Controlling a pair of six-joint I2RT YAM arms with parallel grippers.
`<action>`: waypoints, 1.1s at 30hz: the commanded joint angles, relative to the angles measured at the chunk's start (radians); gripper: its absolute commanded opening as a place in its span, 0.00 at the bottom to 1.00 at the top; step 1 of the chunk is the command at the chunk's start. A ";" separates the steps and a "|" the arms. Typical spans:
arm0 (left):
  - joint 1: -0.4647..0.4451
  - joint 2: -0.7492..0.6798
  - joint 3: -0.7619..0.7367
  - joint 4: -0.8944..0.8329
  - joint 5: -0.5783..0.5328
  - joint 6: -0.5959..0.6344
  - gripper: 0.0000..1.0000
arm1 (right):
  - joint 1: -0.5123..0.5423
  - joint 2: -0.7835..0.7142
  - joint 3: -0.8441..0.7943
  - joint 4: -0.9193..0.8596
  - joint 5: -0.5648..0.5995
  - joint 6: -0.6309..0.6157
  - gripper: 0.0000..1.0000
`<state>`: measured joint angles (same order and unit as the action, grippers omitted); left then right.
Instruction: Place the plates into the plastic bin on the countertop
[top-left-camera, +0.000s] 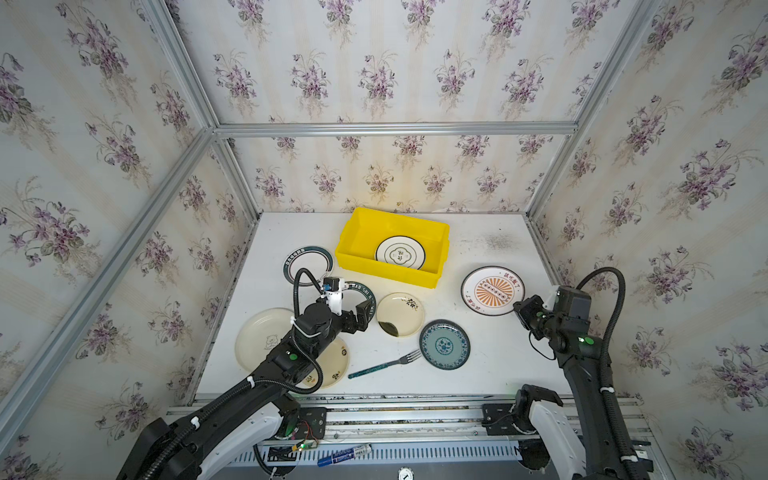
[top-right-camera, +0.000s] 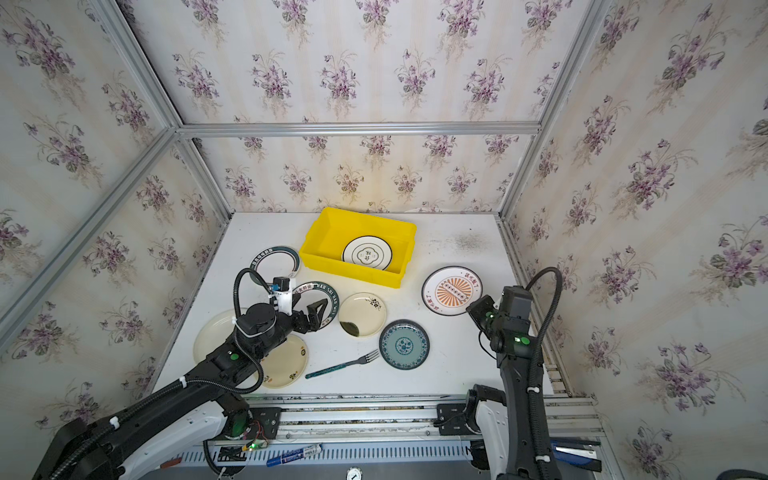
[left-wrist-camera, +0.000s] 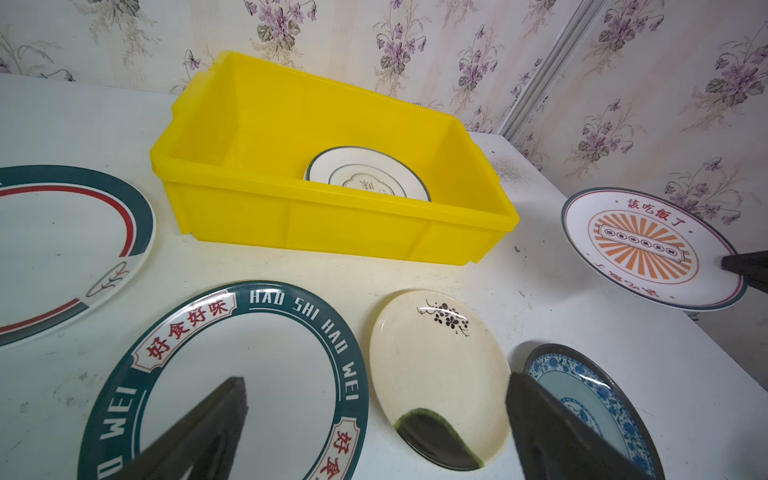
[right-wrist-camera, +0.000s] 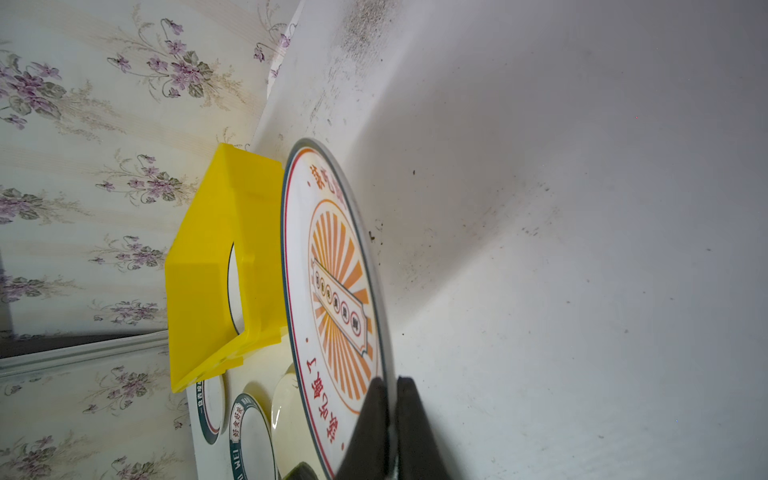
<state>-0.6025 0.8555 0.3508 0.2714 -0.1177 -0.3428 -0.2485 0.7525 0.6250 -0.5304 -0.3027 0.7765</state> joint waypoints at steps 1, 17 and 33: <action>0.001 0.001 -0.004 0.032 -0.032 0.004 1.00 | 0.016 0.028 0.065 0.099 -0.003 -0.007 0.00; 0.001 0.008 0.004 0.018 -0.043 0.001 1.00 | 0.374 0.485 0.409 0.320 0.032 0.016 0.00; 0.001 -0.072 -0.031 0.006 -0.116 -0.016 1.00 | 0.548 0.917 0.655 0.490 0.197 0.057 0.00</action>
<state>-0.6025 0.7948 0.3283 0.2695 -0.1947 -0.3466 0.2878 1.6371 1.2533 -0.1310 -0.1429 0.8097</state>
